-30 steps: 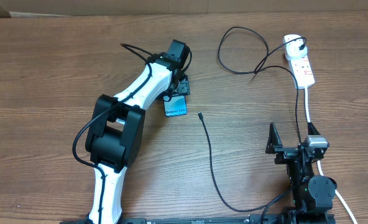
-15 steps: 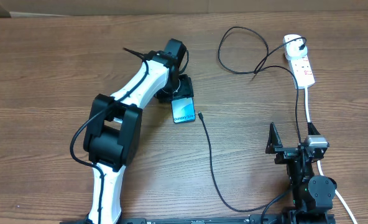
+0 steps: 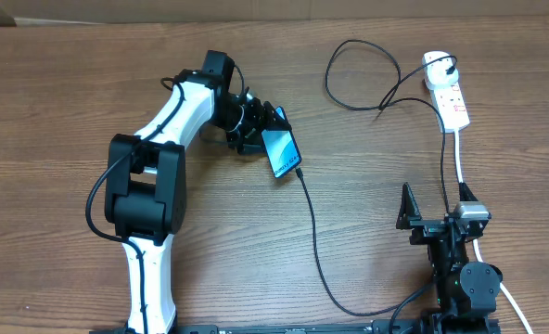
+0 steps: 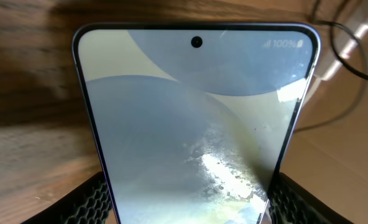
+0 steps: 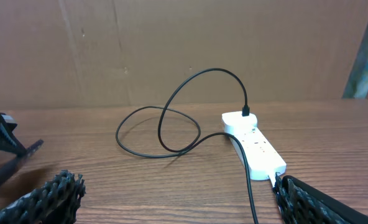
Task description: Plug charger to phone and switch on socket
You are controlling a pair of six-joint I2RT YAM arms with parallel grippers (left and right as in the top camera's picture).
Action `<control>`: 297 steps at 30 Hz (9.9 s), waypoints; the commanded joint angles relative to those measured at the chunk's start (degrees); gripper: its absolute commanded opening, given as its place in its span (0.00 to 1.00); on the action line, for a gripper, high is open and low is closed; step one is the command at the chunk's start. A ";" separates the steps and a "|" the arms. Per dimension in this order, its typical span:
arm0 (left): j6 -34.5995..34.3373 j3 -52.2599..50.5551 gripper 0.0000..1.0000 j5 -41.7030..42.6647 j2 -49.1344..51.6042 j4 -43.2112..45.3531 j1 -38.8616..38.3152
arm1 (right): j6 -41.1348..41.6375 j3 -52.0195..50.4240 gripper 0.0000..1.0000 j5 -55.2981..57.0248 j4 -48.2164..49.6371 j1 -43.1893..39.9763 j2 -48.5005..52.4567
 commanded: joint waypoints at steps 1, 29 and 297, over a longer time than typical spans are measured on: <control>-1.33 0.09 0.61 10.69 0.35 -0.02 0.57 | -0.26 -0.59 1.00 0.28 0.31 0.48 -0.42; -12.09 0.09 0.58 43.67 0.35 4.00 1.07 | -0.28 -0.59 1.00 0.31 0.31 0.48 -0.42; -20.85 1.16 1.00 -0.57 -2.97 49.13 11.87 | 41.79 68.78 0.04 -23.15 -24.13 3.82 75.49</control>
